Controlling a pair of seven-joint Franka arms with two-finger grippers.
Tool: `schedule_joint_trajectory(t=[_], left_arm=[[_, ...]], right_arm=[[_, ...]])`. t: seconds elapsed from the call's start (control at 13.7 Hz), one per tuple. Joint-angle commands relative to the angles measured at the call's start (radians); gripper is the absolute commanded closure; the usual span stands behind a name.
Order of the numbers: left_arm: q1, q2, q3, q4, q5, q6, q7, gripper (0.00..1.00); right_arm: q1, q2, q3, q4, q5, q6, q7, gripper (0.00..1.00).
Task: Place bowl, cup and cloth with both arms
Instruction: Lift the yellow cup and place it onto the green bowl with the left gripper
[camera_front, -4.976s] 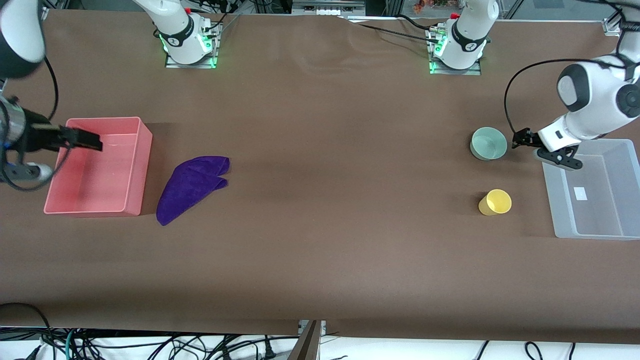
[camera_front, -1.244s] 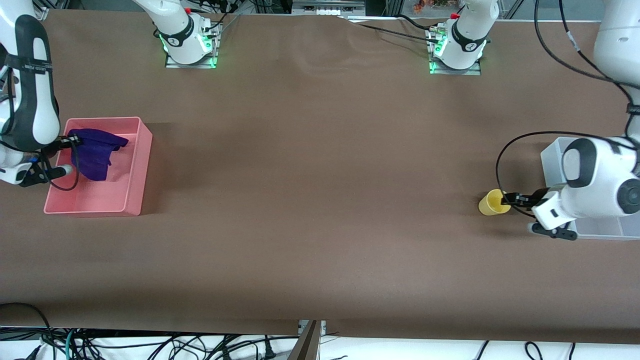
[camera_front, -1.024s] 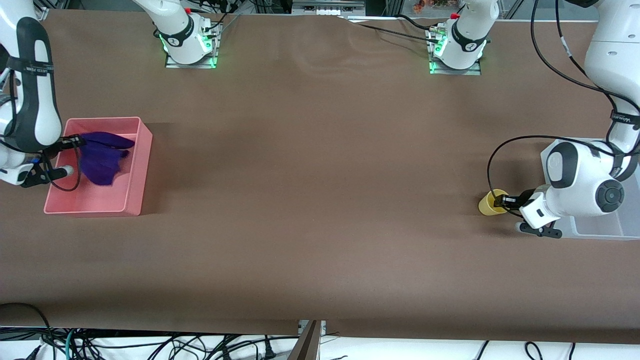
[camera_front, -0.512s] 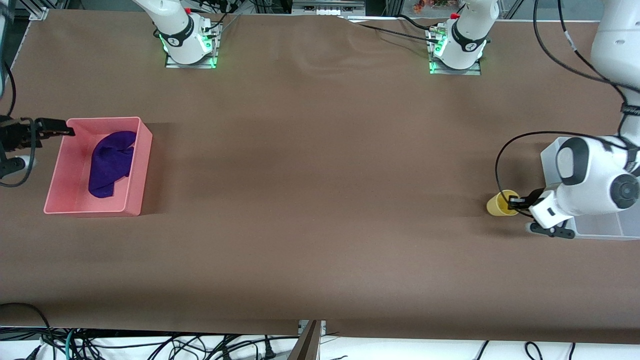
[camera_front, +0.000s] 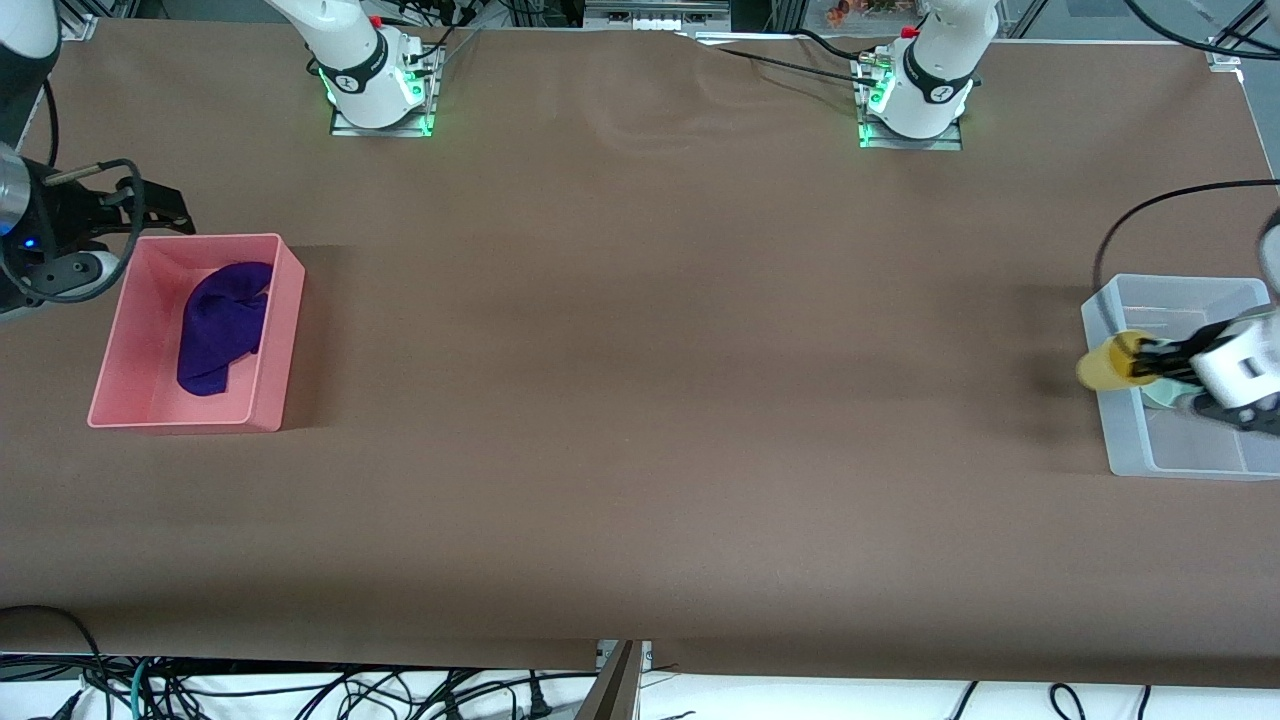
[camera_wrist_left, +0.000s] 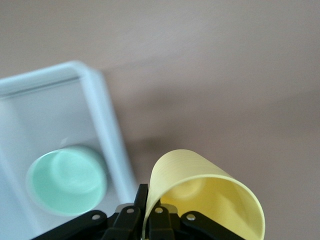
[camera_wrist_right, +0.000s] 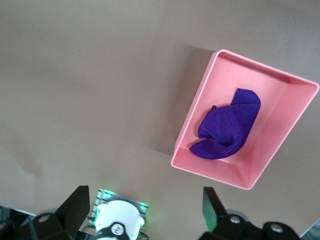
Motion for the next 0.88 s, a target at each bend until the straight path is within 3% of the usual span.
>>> schedule_joint_trajectory(t=[0.0, 0.29, 0.44, 0.51, 0.59, 0.66, 0.8], left_arm=[[0.112, 0.06, -0.01, 0.023, 0.06, 0.058, 0.15, 1.0], [0.236, 0.182, -0.01, 0.022, 0.094, 0.309, 0.326, 1.0], [0.256, 0.228, -0.01, 0.022, 0.092, 0.385, 0.351, 1.0], [0.258, 0.233, -0.01, 0.022, 0.083, 0.391, 0.351, 0.92], [0.253, 0.232, -0.01, 0.022, 0.082, 0.39, 0.344, 0.31], [0.253, 0.227, -0.015, 0.023, 0.077, 0.379, 0.338, 0.0], [0.25, 0.2, -0.025, 0.026, 0.075, 0.336, 0.334, 0.0]], right_arm=[[-0.018, -0.014, 0.018, -0.01, -0.01, 0.007, 0.106, 0.0], [-0.022, -0.057, 0.015, -0.013, -0.013, 0.153, 0.104, 0.0], [-0.028, -0.072, 0.011, -0.025, -0.011, 0.16, 0.097, 0.0], [-0.03, -0.096, 0.009, -0.045, -0.019, 0.173, 0.099, 0.0], [-0.032, -0.1, 0.011, -0.049, -0.017, 0.178, 0.097, 0.0], [-0.032, -0.101, 0.011, -0.052, -0.017, 0.16, 0.099, 0.0], [-0.035, -0.091, 0.009, -0.053, -0.017, 0.153, 0.096, 0.0]])
